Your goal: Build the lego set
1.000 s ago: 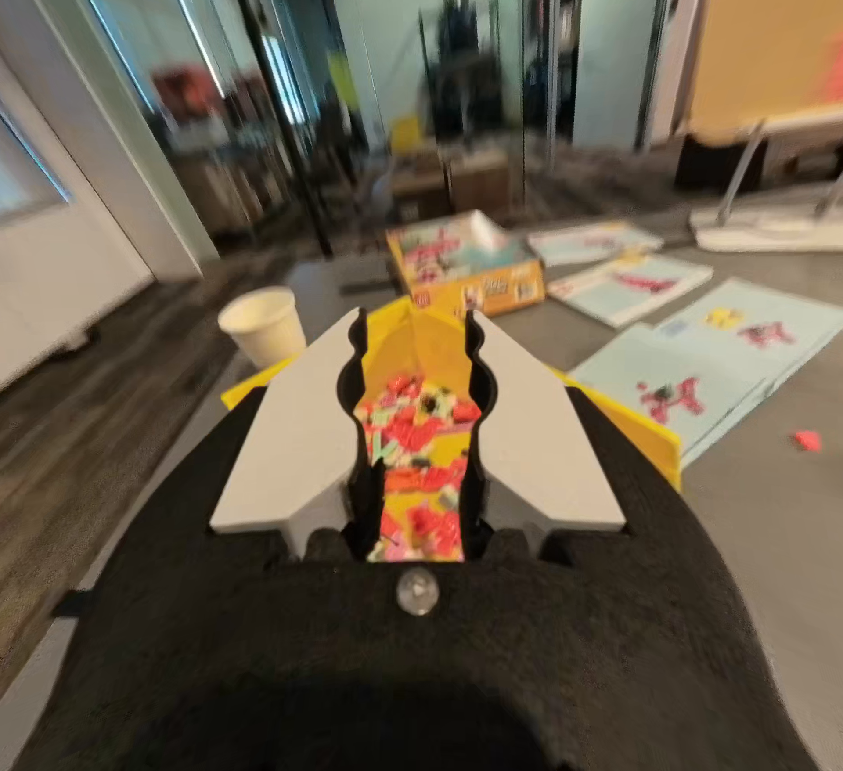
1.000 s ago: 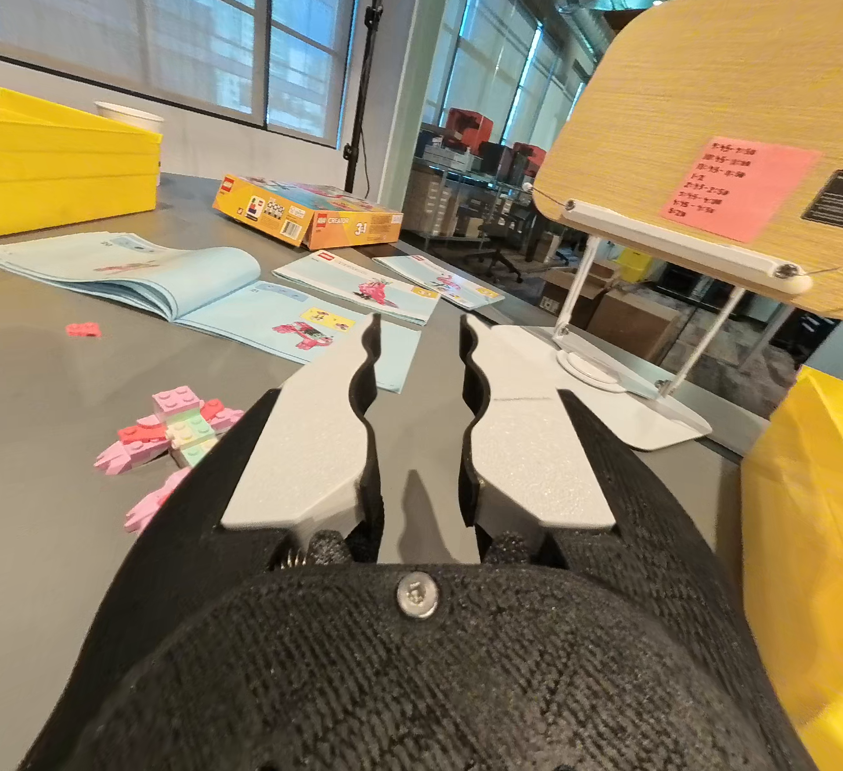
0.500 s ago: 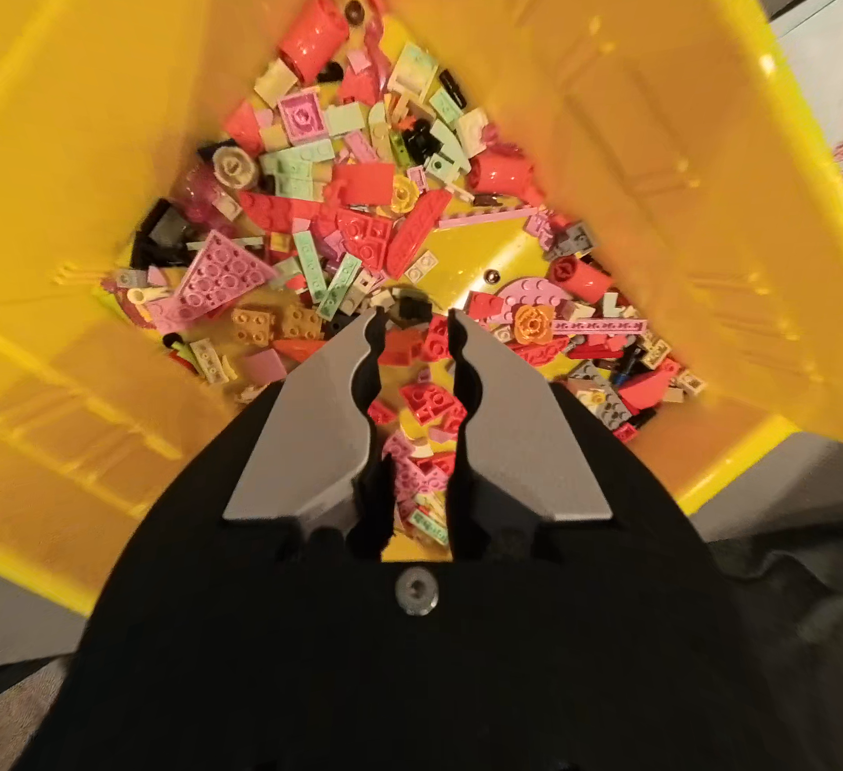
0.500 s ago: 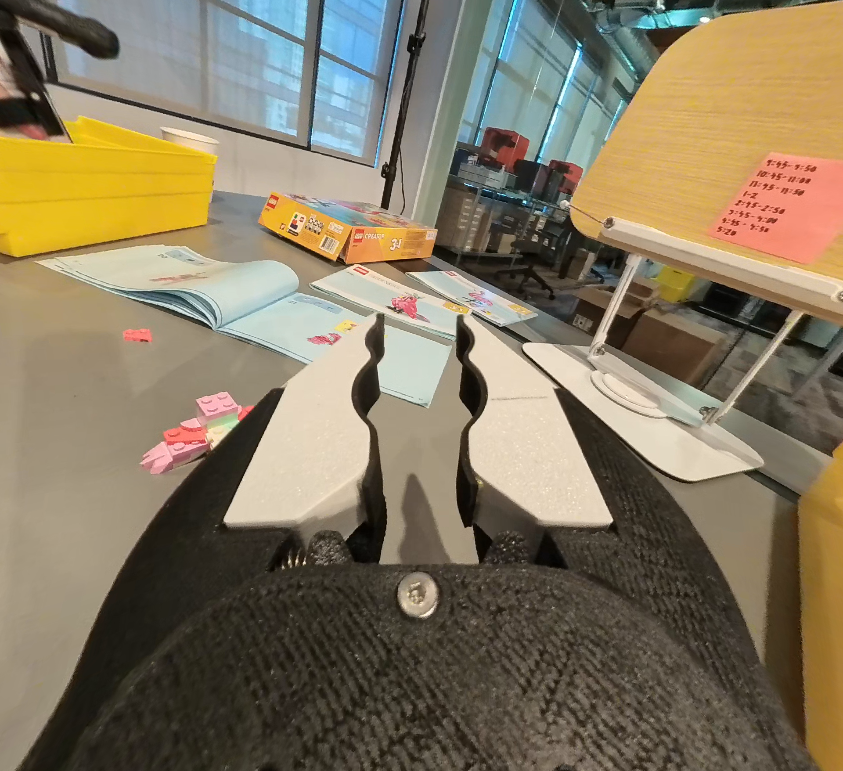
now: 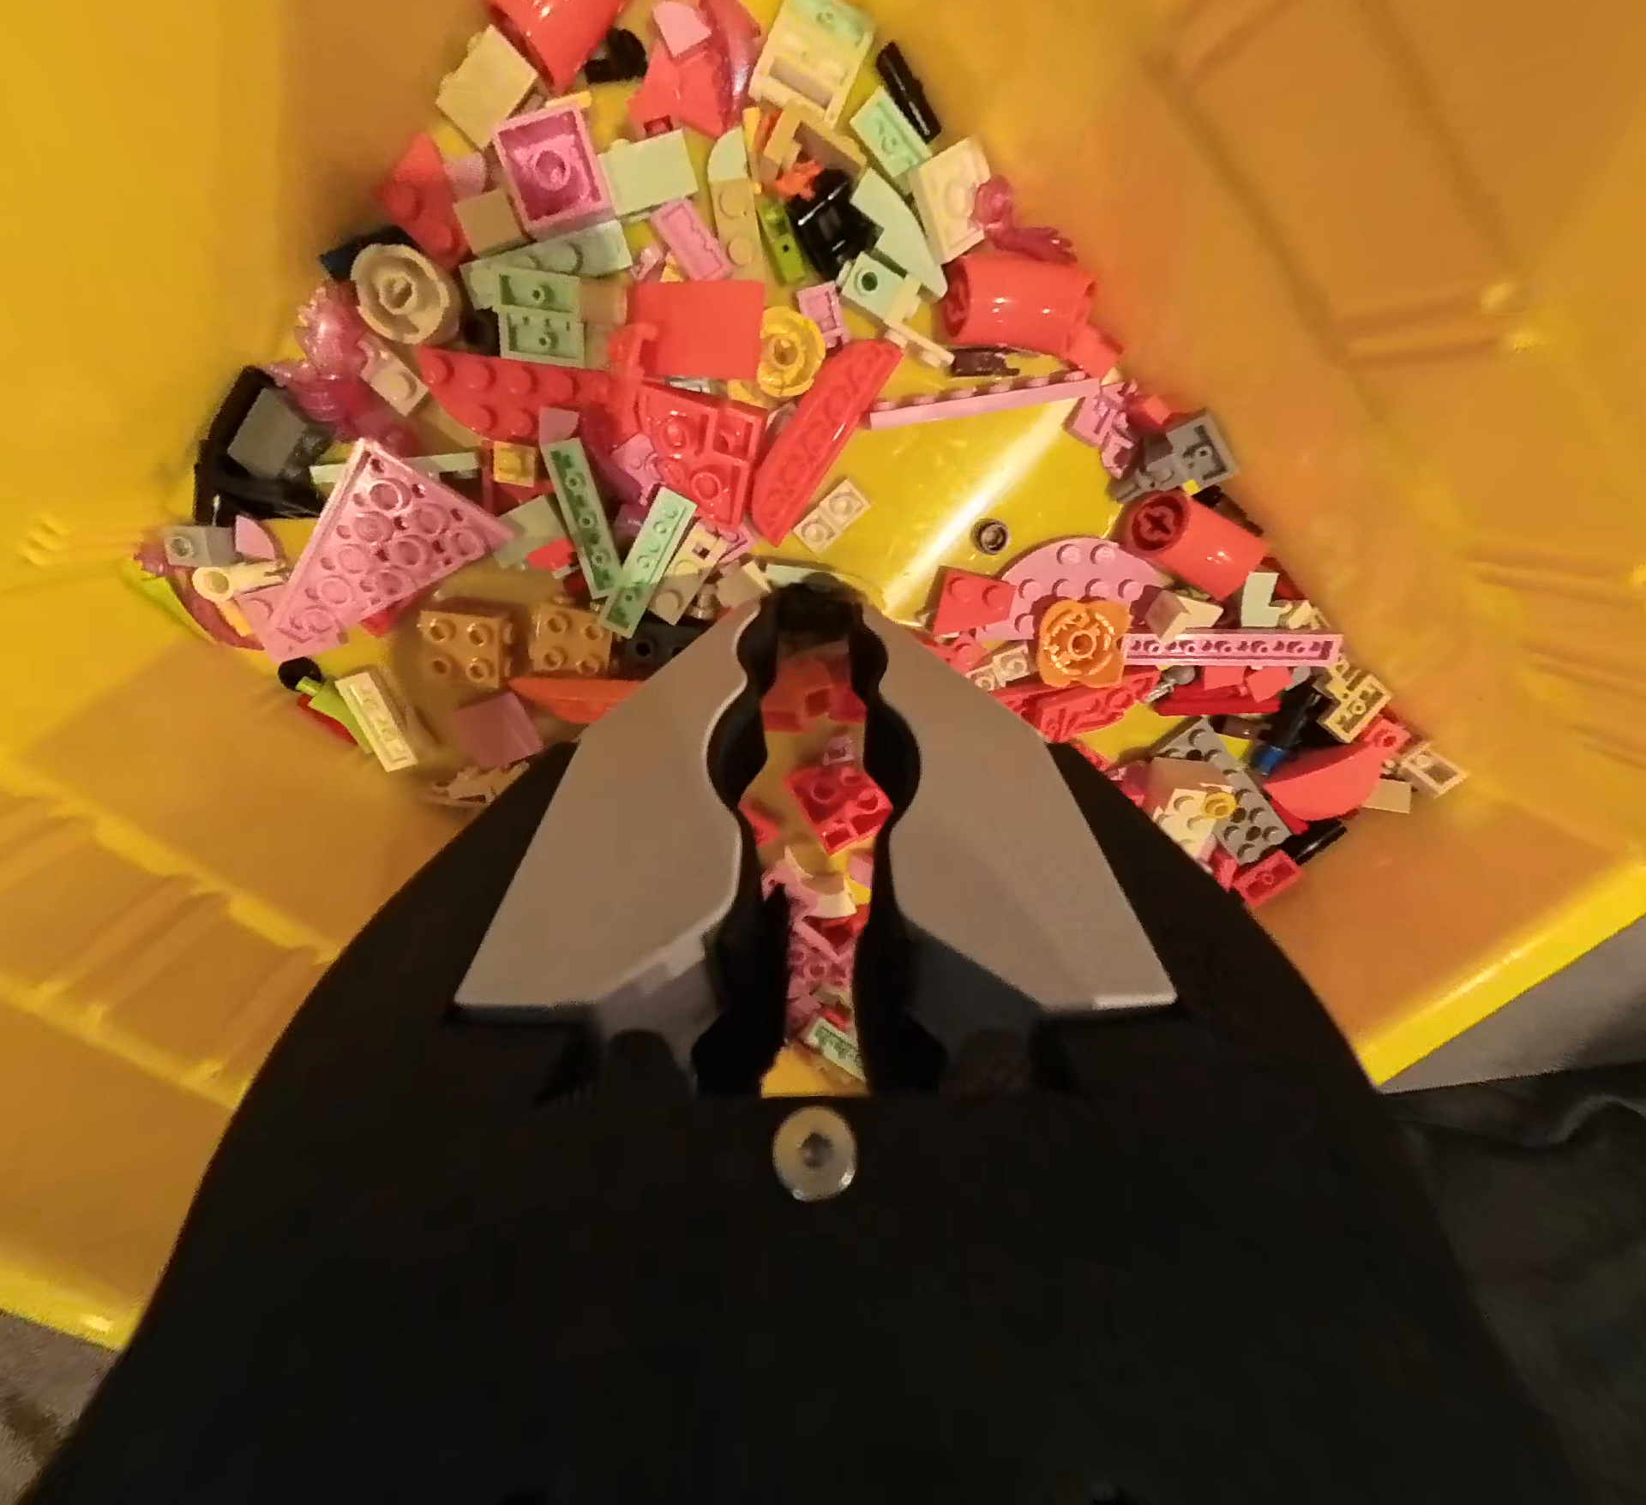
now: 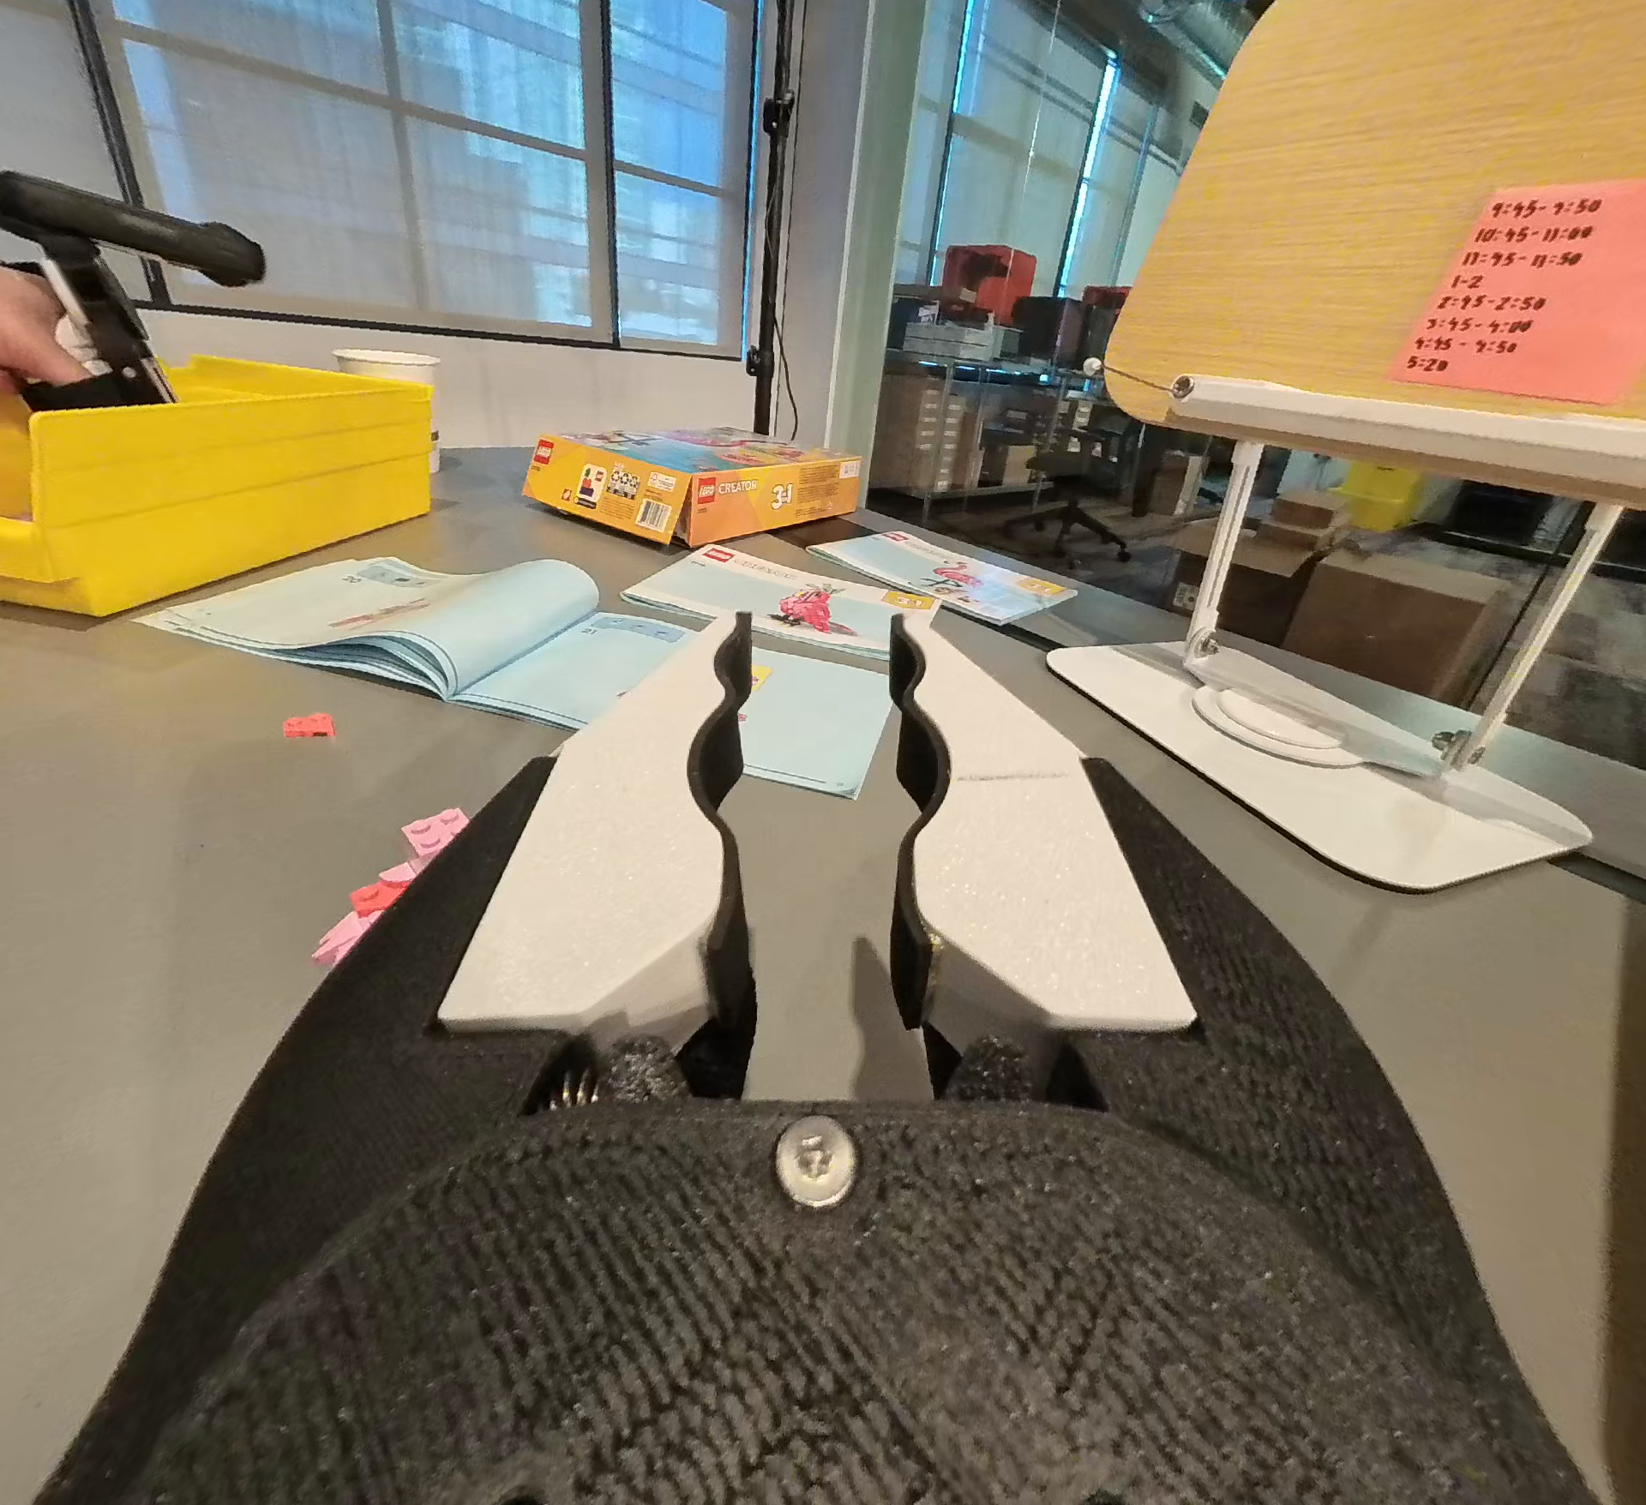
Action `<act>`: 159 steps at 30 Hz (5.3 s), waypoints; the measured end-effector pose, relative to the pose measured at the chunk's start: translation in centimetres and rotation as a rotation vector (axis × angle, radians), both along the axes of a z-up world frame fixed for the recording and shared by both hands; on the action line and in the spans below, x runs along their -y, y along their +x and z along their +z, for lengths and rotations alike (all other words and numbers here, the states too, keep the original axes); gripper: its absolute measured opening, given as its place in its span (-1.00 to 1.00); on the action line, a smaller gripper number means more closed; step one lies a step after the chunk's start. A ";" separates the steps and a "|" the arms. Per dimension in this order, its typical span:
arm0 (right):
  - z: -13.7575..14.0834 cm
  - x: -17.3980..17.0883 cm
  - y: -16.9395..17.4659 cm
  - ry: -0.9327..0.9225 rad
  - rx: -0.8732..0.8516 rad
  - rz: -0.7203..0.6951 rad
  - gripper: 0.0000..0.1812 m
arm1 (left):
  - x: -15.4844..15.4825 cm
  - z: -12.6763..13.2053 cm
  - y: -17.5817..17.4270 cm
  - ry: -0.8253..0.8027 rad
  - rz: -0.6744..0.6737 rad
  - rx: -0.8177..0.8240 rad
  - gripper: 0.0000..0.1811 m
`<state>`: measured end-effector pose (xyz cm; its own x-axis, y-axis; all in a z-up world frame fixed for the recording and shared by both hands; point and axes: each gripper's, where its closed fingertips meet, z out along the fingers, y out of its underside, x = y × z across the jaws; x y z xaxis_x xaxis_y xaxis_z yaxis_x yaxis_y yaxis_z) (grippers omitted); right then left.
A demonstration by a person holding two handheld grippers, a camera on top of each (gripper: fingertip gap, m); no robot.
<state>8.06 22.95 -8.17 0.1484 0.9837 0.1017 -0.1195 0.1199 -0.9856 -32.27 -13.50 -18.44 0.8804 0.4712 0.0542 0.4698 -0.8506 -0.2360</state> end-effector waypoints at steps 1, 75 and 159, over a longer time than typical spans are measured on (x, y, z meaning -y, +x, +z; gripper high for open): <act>0.0 0.0 0.0 0.000 0.002 0.001 -0.68 | 0.0 0.0 0.0 0.004 -0.011 -0.009 -0.84; -10.7 8.2 -1.6 0.086 0.763 0.424 -0.68 | -20.1 6.8 27.4 1.193 -0.578 -0.043 -0.39; -6.8 12.3 -6.4 0.603 0.521 0.305 -0.92 | -20.0 6.6 26.1 1.169 -0.493 -0.060 -0.49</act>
